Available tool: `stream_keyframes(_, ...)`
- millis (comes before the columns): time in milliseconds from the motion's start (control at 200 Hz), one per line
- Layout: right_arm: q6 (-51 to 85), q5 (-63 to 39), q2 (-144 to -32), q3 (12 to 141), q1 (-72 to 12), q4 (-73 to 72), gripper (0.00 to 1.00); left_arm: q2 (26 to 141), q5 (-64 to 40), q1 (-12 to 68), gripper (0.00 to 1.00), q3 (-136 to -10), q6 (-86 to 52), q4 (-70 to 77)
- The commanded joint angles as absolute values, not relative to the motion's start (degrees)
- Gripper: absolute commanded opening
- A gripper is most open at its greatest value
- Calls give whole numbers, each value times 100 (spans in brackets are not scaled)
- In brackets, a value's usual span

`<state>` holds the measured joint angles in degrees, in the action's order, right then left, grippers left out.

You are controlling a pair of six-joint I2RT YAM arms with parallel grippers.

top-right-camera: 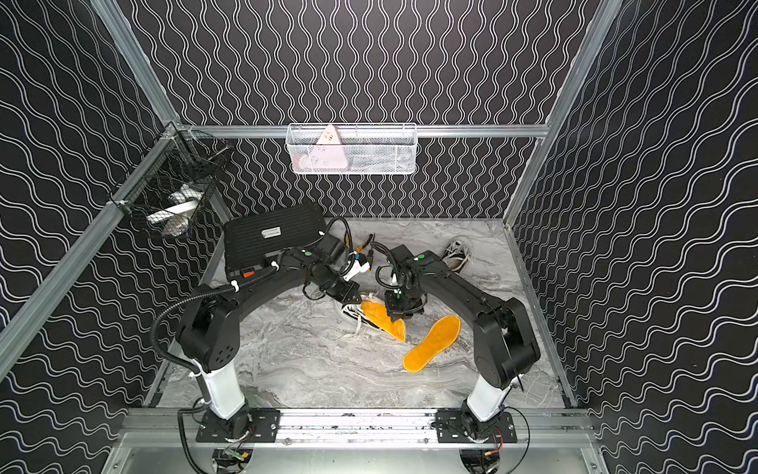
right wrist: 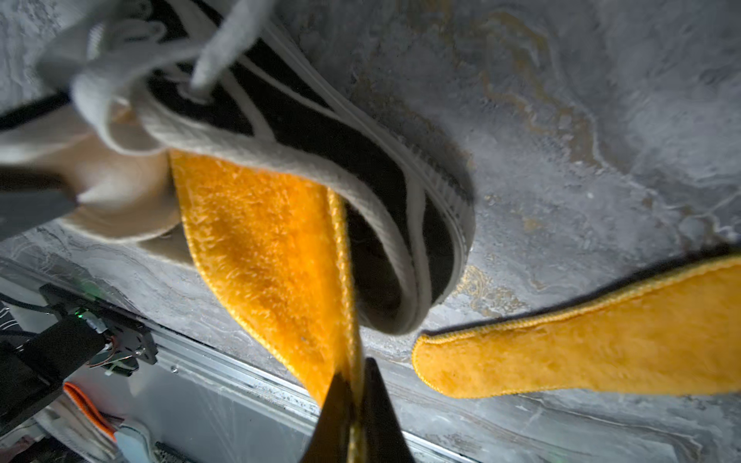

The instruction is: Insert the insole into the shoe

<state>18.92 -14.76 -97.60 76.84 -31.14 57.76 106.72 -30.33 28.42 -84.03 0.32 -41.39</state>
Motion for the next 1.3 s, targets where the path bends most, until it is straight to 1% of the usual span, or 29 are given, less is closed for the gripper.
stream_keyframes(0, 1651, -1159, -9775, 7723, -3125, 5299, 10, 10714, -3328, 2844, 0, -8477, 253, -4230)
stream_keyframes(120, 1428, -928, -10008, 7951, -3146, 5305, 10, 10723, -3291, 2852, 0, -8440, 246, -4213)
stream_keyframes(295, 1279, -903, -10391, 8263, -3191, 5364, 11, 10735, -3308, 2848, 0, -8343, 174, -4056)
stream_keyframes(420, 1417, -1178, -10441, 8333, -3200, 5087, 11, 10702, -3355, 2848, 0, -8245, 82, -3884)
stream_keyframes(685, 1753, -1760, -10600, 8058, -3199, 4449, 10, 10593, -3375, 2813, 0, -8140, -3, -3759)
stream_keyframes(871, 2499, -2270, -10799, 7972, -3191, 3878, 10, 10429, -3249, 2809, 0, -7956, -275, -3559)
stream_keyframes(1026, 3501, -2602, -10885, 7824, -3190, 3355, 10, 10189, -3011, 2820, 0, -7682, -585, -3201)
stream_keyframes(1106, 3886, -2594, -10978, 7787, -3190, 3184, 11, 10067, -2911, 2821, 0, -7530, -663, -3047)
stream_keyframes(1196, 4116, -2472, -11115, 7857, -3192, 3303, 12, 10058, -2832, 2815, 0, -7526, -668, -3084)
stream_keyframes(1296, 4338, -2423, -11009, 7745, -3160, 3119, 14, 10064, -2844, 2817, 0, -7477, -768, -3039)
